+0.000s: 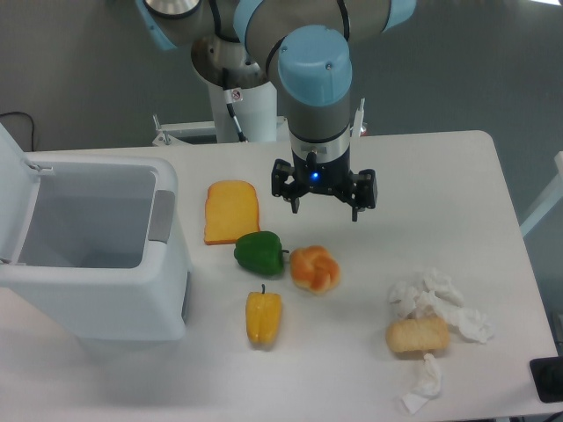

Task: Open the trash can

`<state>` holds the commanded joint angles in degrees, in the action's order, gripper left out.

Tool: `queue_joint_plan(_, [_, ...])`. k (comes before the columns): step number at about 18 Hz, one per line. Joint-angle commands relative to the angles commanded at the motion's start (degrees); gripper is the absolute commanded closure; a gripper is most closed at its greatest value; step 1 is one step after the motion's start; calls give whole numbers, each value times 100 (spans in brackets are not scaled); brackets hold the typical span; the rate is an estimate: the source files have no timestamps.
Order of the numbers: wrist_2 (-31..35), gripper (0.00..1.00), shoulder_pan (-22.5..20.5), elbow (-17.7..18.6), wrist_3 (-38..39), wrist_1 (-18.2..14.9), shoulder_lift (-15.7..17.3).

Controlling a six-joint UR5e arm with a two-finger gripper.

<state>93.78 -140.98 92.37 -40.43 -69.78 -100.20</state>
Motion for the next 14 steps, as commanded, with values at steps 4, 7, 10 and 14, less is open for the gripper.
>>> queue_joint_plan(4, [44, 0, 36, -88, -105, 17, -114])
queue_joint_plan(7, [648, 0, 53, -202, -727, 44, -211])
queue_joint_plan(10, [765, 0, 132, -254, -905, 44, -307])
queue_joint_plan(14, [774, 0, 203, -395, -914, 35, -378])
